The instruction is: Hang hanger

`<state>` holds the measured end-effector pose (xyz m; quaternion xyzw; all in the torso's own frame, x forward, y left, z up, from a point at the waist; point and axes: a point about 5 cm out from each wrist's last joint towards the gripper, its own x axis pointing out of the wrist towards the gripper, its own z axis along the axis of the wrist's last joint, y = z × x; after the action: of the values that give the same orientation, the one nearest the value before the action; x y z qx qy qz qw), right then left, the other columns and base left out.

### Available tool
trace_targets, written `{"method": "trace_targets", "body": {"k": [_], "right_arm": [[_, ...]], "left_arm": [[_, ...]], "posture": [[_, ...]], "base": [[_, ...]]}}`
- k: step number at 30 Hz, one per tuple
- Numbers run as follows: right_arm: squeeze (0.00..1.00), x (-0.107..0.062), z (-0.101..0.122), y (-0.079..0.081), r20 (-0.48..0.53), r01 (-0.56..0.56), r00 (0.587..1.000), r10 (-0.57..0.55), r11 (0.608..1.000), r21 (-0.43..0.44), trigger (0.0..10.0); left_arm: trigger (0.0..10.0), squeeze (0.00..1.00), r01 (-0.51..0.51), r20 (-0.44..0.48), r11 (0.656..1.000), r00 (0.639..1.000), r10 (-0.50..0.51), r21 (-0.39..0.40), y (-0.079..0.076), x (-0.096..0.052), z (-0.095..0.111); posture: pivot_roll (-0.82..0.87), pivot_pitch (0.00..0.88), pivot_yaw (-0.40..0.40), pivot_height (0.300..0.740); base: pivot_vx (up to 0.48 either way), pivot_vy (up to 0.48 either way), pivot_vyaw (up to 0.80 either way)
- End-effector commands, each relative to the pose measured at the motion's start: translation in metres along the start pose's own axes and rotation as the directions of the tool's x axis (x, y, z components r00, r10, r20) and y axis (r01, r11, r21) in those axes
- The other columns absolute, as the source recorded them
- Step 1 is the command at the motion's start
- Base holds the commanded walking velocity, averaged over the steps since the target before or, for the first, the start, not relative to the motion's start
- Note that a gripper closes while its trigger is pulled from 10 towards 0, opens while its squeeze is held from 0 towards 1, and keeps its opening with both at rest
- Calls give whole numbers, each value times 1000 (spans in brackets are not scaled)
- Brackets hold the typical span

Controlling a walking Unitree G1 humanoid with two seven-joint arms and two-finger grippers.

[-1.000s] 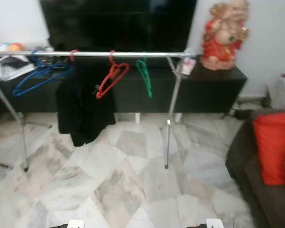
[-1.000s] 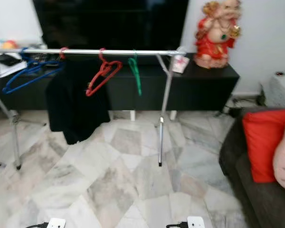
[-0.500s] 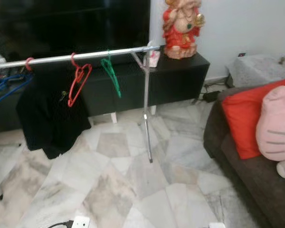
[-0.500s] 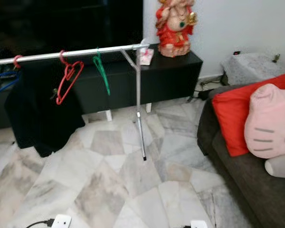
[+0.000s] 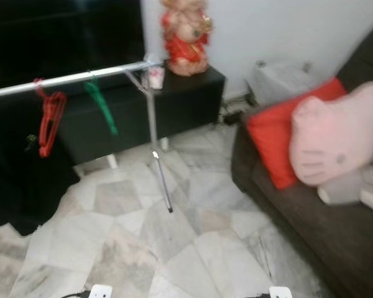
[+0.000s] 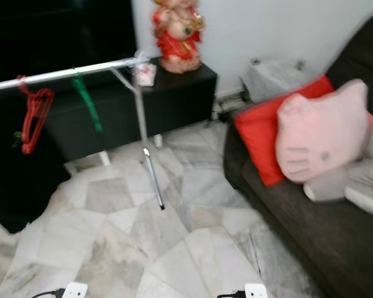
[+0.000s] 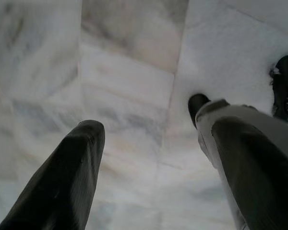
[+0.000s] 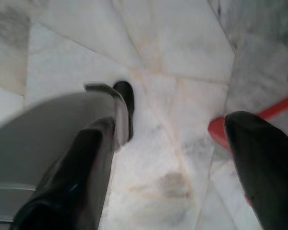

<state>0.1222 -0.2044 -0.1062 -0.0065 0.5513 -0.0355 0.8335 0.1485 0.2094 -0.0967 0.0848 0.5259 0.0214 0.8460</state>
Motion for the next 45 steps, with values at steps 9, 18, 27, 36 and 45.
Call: {"method": "trace_targets", "body": {"k": [9,18,27,36,45], "right_arm": [[0,0,-3,-1,-11,3,1000,-3,1000,-6,10000],[0,0,-4,-1,-14,2,1000,-3,1000,-8,10000],[0,0,-4,-1,-15,3,1000,-4,1000,-10,10000],[0,0,-4,-1,-15,4,1000,-5,1000,-8,10000],[0,0,-3,-2,-13,5,1000,-5,1000,-8,10000]], "left_arm": [[10000,0,14,-6,1000,1000,-14,16,-1,0,-2],[10000,0,9,-12,1000,1000,-9,13,-1,0,-3],[10000,0,7,-12,1000,1000,-7,12,-1,0,-3],[10000,0,4,-12,1000,1000,-4,8,-1,0,-3],[10000,0,4,-10,1000,1000,-4,6,-1,0,-2]], "posture": [[-124,0,23,740],[-125,0,22,740],[-125,0,18,740],[-123,0,18,740],[-124,0,17,740]], "base": [[0,0,-644],[0,0,-648],[0,0,-646],[0,0,-647],[0,0,-648]]}}
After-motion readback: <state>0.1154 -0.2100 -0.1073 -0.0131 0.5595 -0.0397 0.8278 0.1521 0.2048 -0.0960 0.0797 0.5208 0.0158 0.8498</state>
